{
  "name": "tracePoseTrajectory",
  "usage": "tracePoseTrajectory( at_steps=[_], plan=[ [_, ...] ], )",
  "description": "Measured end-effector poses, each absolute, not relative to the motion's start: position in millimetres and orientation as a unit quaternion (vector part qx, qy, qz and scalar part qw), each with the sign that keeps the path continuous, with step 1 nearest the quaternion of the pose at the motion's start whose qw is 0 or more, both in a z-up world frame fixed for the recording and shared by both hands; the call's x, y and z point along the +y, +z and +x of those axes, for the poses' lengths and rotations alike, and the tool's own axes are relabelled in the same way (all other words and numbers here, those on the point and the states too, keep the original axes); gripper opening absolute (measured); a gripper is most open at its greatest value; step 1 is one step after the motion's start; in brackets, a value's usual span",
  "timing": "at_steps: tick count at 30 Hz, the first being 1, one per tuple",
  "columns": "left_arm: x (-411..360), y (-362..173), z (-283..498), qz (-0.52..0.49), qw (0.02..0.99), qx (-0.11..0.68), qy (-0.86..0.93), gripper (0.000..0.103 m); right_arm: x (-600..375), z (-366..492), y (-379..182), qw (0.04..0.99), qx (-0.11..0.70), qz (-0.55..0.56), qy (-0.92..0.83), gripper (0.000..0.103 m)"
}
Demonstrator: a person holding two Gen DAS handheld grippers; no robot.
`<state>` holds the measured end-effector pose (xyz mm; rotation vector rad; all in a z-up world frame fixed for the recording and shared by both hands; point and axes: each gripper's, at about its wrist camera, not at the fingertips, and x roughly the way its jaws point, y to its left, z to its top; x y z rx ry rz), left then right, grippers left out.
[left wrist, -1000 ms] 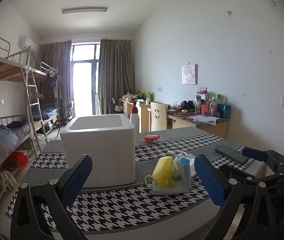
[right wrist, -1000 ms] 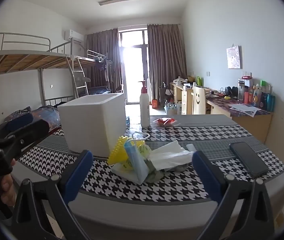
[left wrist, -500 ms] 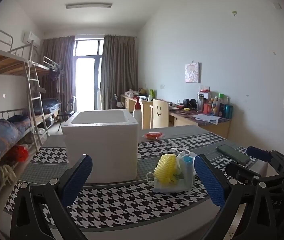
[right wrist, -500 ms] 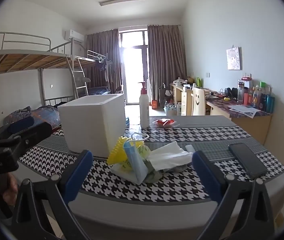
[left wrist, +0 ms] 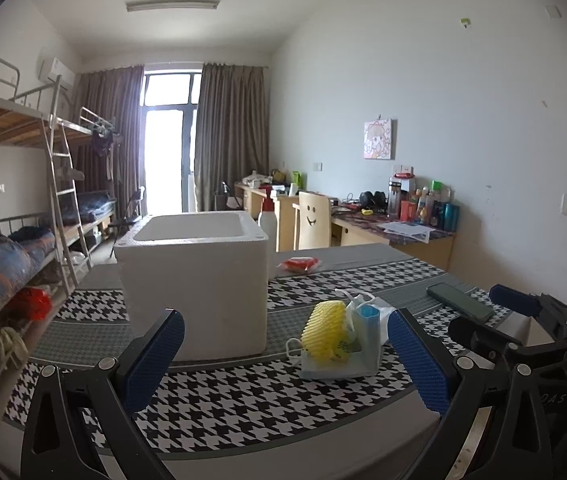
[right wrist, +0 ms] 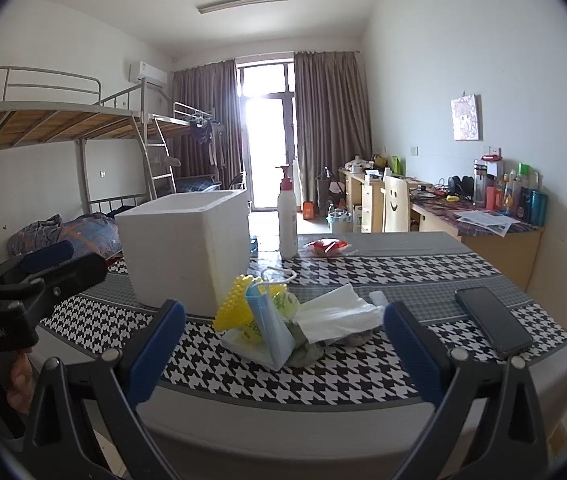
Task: Organize soft objects
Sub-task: 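Move both tools toward the pile of soft items on the table, then reach the left gripper to the yellow foam net while the right gripper reaches the blue mask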
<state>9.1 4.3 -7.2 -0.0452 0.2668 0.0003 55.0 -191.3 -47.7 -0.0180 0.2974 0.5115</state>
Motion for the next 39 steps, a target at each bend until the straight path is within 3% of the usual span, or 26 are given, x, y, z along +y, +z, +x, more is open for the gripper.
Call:
tracePoseTrajectory(
  at_steps=[39],
  plan=[
    [1,-17,43,-0.009,0.984,0.174,-0.03,0.102,-188,77,-56,0.954,0.174,-0.01,0.243,0.101]
  ],
)
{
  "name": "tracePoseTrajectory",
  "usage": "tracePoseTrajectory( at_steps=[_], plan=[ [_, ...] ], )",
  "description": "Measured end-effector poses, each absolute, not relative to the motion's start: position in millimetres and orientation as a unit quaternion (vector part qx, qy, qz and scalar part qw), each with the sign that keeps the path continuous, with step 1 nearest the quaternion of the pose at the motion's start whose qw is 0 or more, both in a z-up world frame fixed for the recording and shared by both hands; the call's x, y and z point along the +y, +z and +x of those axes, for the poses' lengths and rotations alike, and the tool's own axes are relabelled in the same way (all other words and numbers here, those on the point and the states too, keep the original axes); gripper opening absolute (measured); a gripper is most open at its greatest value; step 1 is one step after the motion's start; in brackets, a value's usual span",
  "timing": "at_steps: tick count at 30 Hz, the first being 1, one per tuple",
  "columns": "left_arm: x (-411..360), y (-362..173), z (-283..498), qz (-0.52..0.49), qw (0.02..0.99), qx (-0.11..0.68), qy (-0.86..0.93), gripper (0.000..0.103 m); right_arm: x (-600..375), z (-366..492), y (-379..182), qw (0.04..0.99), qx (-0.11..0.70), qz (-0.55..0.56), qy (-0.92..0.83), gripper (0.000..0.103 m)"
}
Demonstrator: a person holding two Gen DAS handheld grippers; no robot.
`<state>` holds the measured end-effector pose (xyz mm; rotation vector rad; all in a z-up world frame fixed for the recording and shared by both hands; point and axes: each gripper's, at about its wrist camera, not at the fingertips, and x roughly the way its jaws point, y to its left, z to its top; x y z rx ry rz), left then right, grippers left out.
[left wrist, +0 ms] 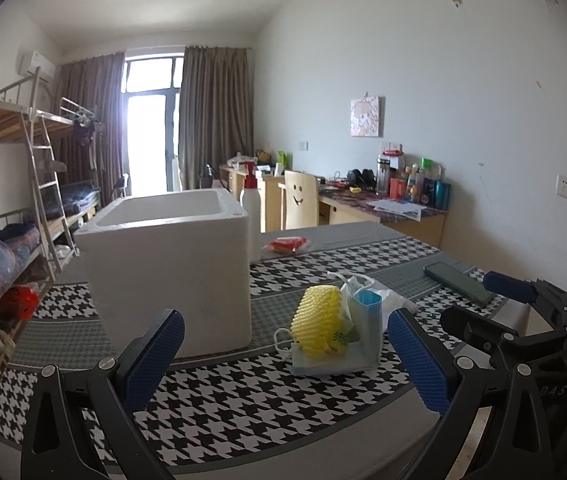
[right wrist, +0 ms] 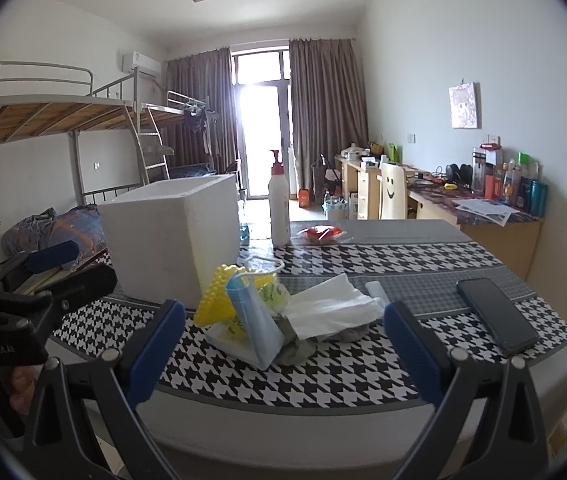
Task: Organize soft objects
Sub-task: 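Reach the left gripper to the yellow foam net while the right gripper reaches the blue mask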
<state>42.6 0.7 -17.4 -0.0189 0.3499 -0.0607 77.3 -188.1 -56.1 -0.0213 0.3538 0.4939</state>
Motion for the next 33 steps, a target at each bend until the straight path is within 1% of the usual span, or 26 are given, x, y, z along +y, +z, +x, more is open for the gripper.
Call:
tracePoseTrajectory(
  at_steps=[24,29,33],
  plan=[
    [0,-45,95,0.002,0.968,0.244,-0.052,0.102,-182,109,-74,0.943,0.221,-0.014,0.249,0.101],
    [0,-52,105,0.005,0.965,0.255,-0.059,0.1,-181,113,-79,0.942,0.228,-0.021,0.245,0.101],
    [0,-56,113,0.011,0.962,0.265,-0.064,0.096,-181,116,-84,0.94,0.237,-0.021,0.246,0.101]
  ],
)
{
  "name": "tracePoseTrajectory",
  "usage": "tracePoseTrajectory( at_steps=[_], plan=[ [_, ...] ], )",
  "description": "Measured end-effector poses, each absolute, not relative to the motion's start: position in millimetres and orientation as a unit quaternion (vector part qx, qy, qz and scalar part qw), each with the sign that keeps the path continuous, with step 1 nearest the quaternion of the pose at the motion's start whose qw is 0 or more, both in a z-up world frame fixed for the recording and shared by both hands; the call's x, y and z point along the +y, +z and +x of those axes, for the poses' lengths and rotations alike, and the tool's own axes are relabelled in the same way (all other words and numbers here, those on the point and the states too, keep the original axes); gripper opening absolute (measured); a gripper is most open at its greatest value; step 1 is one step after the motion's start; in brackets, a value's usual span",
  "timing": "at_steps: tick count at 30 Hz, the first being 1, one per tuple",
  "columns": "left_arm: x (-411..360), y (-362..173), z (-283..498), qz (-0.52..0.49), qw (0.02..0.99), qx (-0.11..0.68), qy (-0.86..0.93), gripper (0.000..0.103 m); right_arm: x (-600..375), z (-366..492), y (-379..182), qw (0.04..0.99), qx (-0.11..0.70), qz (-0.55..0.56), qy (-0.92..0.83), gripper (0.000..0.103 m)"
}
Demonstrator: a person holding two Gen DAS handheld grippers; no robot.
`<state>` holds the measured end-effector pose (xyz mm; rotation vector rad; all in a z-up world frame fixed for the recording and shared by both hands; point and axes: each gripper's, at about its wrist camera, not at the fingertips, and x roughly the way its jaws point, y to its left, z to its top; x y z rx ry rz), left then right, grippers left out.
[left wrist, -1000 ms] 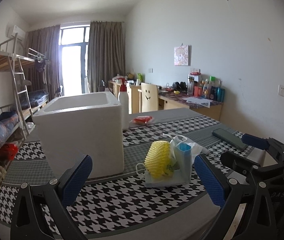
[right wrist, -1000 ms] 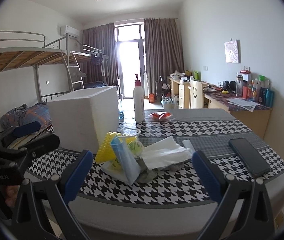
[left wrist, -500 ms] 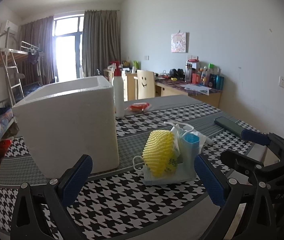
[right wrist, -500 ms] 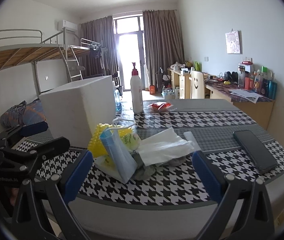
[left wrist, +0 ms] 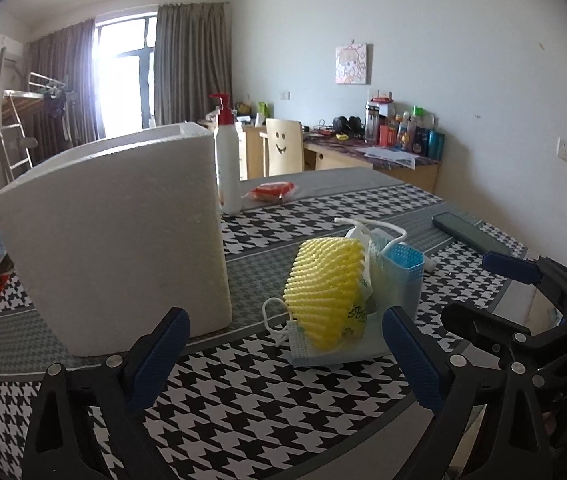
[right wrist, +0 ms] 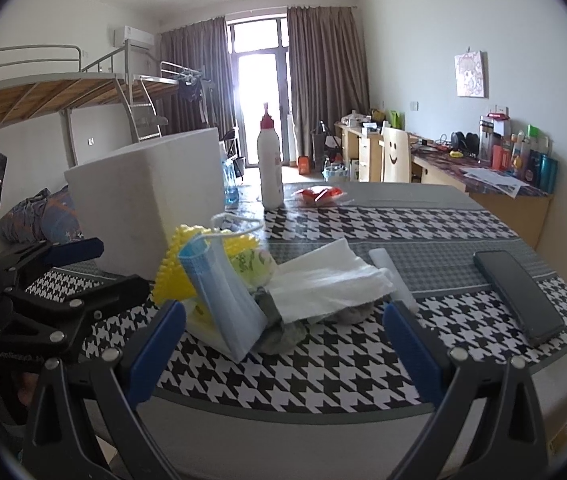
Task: Organize soft objects
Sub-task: 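Reach the left gripper to the yellow foam net while the right gripper reaches the blue mask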
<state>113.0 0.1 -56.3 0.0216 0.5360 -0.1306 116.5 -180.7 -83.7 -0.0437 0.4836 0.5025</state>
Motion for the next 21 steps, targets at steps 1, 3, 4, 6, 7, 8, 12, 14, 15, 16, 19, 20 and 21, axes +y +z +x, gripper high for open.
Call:
tracePoseTrajectory(
  at_steps=[1,3,4,6,7,8,12,14,15,16,19,20,21],
  plan=[
    [1,-57,113,0.012,0.962,0.266,-0.065,0.096,-180,117,-85,0.939,0.238,-0.023,0.246,0.101],
    [2,-58,116,0.009,0.96,0.271,-0.068,0.095,-180,119,-88,0.938,0.243,-0.024,0.247,0.099],
    [2,-59,117,0.009,0.96,0.272,-0.071,0.094,-180,120,-89,0.937,0.246,-0.024,0.248,0.097],
    [0,-61,118,0.013,0.958,0.275,-0.075,0.092,-179,125,-92,0.934,0.253,-0.024,0.25,0.096],
    [-1,-61,120,0.014,0.958,0.276,-0.075,0.091,-178,126,-93,0.933,0.255,-0.025,0.251,0.094],
    [0,-62,121,0.013,0.957,0.278,-0.076,0.091,-177,126,-94,0.932,0.257,-0.026,0.254,0.092],
    [0,-65,124,0.008,0.955,0.286,-0.08,0.084,-174,125,-97,0.928,0.263,-0.028,0.263,0.085],
    [-1,-66,126,0.01,0.955,0.286,-0.082,0.083,-173,125,-97,0.927,0.265,-0.029,0.265,0.081],
    [-1,-65,126,0.011,0.954,0.287,-0.082,0.082,-172,126,-97,0.926,0.266,-0.03,0.267,0.079],
    [-1,-65,126,0.01,0.954,0.287,-0.081,0.082,-172,126,-97,0.925,0.267,-0.03,0.268,0.077],
    [-3,-65,128,0.008,0.953,0.291,-0.08,0.078,-169,127,-97,0.923,0.27,-0.03,0.274,0.072],
    [-4,-65,129,0.007,0.953,0.293,-0.081,0.077,-169,127,-97,0.921,0.272,-0.028,0.278,0.07],
    [-5,-65,130,0.008,0.952,0.294,-0.083,0.074,-167,128,-98,0.919,0.274,-0.028,0.281,0.068]
  ],
)
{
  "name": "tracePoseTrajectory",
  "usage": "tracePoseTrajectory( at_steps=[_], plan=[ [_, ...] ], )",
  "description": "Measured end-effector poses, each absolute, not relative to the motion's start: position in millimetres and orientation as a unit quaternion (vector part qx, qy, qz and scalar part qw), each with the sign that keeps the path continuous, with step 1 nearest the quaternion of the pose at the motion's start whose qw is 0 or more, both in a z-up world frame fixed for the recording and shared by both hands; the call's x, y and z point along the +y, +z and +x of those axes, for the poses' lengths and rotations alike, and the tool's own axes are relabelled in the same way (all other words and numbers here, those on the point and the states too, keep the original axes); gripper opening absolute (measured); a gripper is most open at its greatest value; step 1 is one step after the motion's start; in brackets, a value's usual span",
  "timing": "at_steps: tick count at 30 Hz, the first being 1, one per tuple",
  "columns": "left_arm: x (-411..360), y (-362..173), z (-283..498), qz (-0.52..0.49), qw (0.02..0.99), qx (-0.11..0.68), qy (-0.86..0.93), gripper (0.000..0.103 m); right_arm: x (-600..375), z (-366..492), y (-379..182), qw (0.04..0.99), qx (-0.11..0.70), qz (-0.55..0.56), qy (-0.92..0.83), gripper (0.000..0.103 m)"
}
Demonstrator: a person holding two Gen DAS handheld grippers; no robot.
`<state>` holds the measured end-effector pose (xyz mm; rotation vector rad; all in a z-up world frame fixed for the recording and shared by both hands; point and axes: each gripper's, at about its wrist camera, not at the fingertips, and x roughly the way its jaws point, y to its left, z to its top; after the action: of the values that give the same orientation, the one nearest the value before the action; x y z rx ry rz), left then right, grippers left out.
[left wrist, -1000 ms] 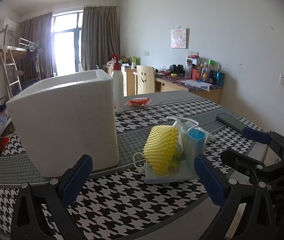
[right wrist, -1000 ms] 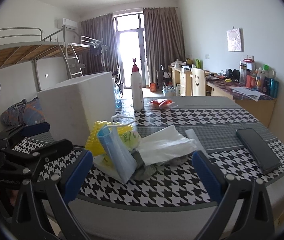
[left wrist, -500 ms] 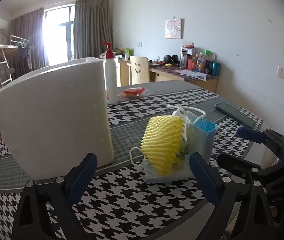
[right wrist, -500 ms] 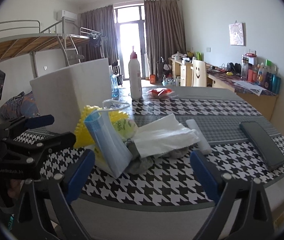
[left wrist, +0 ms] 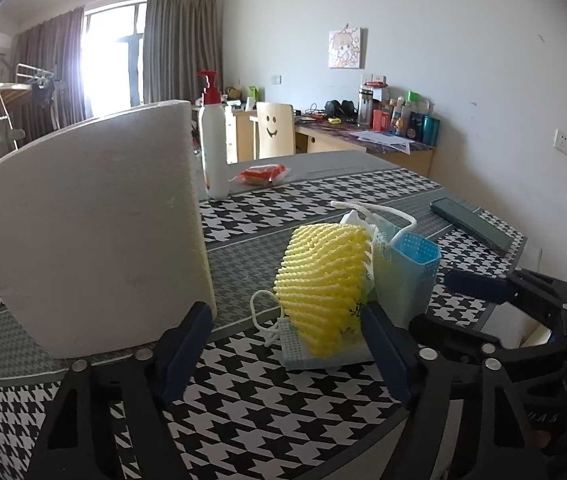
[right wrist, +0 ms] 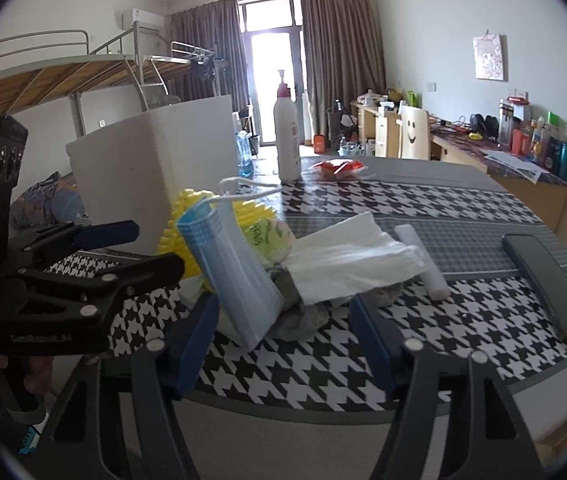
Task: Organize soft objects
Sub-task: 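Reach the left gripper to the yellow foam net while the right gripper reaches the blue mask, then close the left gripper on the yellow foam net while the right gripper closes on the blue mask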
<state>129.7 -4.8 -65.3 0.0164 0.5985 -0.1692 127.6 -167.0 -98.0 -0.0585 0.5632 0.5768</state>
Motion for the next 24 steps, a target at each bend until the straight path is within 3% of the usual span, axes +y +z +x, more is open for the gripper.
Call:
tracePoseTrajectory(
  at_steps=[6,11,15,18,23,24],
  plan=[
    [-10,-68,134,0.015,0.949,0.303,-0.087,0.059,-163,130,-102,0.913,0.283,-0.028,0.292,0.057],
    [-10,-70,138,0.01,0.947,0.308,-0.087,0.039,-160,131,-106,0.907,0.292,-0.03,0.301,0.046],
    [-12,-71,139,0.011,0.946,0.311,-0.089,0.032,-159,134,-107,0.905,0.297,-0.029,0.303,0.042],
    [-15,-73,141,0.009,0.944,0.316,-0.091,0.019,-157,134,-109,0.905,0.299,-0.031,0.302,0.042],
    [-17,-73,140,0.009,0.942,0.318,-0.104,0.011,-155,132,-109,0.903,0.303,-0.038,0.302,0.016],
    [-17,-73,140,0.009,0.943,0.316,-0.105,0.011,-155,132,-108,0.904,0.302,-0.038,0.301,0.015]
  ],
)
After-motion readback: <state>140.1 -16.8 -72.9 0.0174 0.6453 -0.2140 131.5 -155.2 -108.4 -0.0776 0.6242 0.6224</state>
